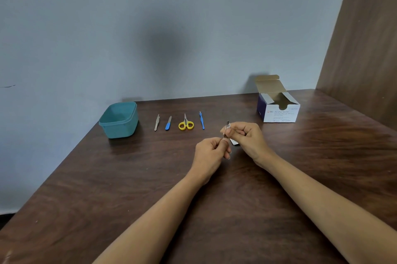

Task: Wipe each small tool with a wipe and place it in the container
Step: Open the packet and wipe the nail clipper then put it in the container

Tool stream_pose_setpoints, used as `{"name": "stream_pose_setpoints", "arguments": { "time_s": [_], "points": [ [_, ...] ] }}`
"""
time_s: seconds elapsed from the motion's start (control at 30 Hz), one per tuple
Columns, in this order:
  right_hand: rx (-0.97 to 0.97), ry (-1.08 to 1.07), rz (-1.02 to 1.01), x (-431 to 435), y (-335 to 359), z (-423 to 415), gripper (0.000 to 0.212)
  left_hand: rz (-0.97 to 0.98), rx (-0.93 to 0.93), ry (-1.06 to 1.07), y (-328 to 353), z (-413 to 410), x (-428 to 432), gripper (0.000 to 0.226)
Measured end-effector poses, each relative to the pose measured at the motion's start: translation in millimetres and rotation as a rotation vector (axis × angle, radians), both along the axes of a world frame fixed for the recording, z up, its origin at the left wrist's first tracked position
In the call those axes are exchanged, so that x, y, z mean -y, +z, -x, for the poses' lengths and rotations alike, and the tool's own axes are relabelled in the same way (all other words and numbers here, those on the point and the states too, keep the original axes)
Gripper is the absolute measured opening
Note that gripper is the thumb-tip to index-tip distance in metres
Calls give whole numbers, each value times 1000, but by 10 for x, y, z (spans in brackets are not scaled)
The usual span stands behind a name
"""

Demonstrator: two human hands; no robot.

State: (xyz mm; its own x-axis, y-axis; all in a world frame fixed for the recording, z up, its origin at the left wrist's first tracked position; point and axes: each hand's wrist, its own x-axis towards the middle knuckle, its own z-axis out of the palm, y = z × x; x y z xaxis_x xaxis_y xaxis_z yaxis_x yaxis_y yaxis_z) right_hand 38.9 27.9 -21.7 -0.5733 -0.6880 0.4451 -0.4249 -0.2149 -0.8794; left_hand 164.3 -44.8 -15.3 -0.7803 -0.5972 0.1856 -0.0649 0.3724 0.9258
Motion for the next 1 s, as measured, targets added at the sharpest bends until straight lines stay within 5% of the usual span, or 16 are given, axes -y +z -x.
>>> {"name": "stream_pose_setpoints", "arguments": {
  "time_s": [0.43,0.77,1.0],
  "points": [
    [92,-81,42,-1,-2,-3,3,21,9,-19,-13,5,4,35],
    [69,41,6,-38,22,-12,23,10,-13,-7,-16,12,12,36],
    [133,-53,48,-25,6,15,13,36,-6,-27,-18,4,8,34]
  ]
}}
